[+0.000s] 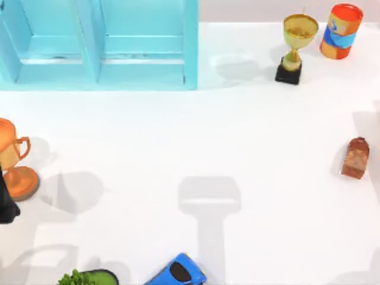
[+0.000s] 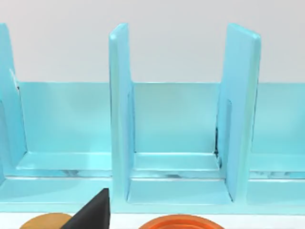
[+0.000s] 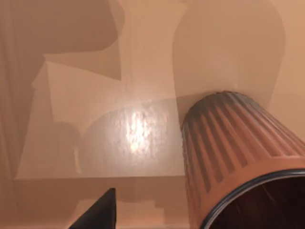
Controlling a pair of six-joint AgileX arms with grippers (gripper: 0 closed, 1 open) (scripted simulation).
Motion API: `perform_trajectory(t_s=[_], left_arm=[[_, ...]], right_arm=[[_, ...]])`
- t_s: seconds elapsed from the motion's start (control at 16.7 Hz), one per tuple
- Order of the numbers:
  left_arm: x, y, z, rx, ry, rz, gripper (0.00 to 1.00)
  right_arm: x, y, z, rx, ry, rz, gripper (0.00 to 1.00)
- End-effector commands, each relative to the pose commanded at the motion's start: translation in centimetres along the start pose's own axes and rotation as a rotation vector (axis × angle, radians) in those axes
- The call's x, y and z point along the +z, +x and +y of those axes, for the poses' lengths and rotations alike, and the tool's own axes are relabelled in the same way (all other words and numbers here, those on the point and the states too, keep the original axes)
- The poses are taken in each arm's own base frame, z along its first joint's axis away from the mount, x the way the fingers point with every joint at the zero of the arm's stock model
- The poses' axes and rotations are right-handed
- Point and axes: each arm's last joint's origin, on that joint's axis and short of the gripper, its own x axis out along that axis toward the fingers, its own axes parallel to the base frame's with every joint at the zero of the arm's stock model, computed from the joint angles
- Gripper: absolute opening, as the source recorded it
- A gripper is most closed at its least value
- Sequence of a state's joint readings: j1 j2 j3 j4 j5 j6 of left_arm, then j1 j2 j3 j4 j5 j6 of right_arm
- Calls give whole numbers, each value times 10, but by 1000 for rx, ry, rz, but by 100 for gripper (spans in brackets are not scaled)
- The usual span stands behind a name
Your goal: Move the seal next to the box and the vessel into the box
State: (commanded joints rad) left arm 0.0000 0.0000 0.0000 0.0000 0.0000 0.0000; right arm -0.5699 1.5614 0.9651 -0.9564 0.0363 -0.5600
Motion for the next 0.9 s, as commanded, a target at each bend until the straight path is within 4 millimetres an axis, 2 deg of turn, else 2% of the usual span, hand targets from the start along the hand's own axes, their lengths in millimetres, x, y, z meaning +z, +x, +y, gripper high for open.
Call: perform_trajectory(t_s=[0.18,0.72,0.9], left_arm=[[0,0,0,0,0,0,100],[0,0,0,0,0,0,100],[0,0,0,0,0,0,100]], right_arm=[[2,-9,-2,1,-3,-2,100],[1,-89,-5,3,-2,14,100],[0,-100,-4,0,0,0,100]])
